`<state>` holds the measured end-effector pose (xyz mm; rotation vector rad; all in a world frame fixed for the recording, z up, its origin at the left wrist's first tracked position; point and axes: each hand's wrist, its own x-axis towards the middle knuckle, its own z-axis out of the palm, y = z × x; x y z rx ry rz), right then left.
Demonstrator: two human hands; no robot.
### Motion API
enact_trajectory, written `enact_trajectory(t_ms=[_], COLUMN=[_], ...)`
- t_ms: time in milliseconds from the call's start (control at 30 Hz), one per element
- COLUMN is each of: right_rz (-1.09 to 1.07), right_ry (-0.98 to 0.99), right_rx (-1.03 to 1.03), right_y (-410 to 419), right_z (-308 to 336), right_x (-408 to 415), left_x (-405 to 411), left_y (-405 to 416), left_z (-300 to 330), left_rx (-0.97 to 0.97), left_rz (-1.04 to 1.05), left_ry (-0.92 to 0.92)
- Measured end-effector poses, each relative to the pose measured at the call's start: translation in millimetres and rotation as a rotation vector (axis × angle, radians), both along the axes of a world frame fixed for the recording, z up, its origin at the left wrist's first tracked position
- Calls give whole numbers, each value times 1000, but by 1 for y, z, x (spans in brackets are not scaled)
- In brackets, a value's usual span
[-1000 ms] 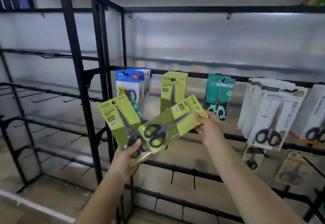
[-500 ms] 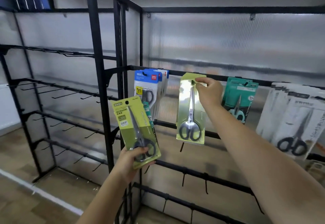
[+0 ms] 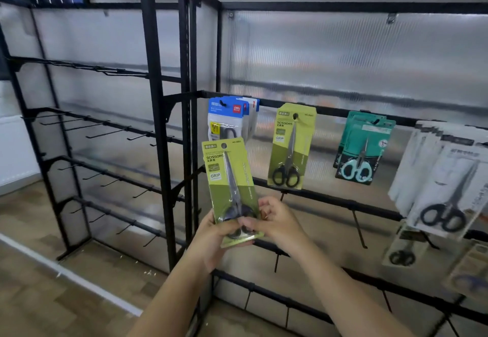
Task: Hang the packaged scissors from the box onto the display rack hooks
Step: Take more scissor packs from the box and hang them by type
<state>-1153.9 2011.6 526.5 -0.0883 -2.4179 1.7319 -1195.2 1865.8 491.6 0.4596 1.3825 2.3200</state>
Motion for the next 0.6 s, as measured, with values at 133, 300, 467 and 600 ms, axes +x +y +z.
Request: enact_trajectory(t_ms=[133,300,467,600], right_rz=[-97,-227,-325,-353], right_ry=[31,170,340,387], right_rx=[-90,-202,-202,-209], right_y=[7,26,47,49], right_z=[-6,9,40,40], right_x=[7,20,17,18], left_x=[8,4,6,10], left_y=[8,8,6,5], left_z=[-4,-1,5,3], left_rx=[51,100,120,113], left_rz=[-12,-10,-54,-73], left_ry=[-54,-68,-85,-95])
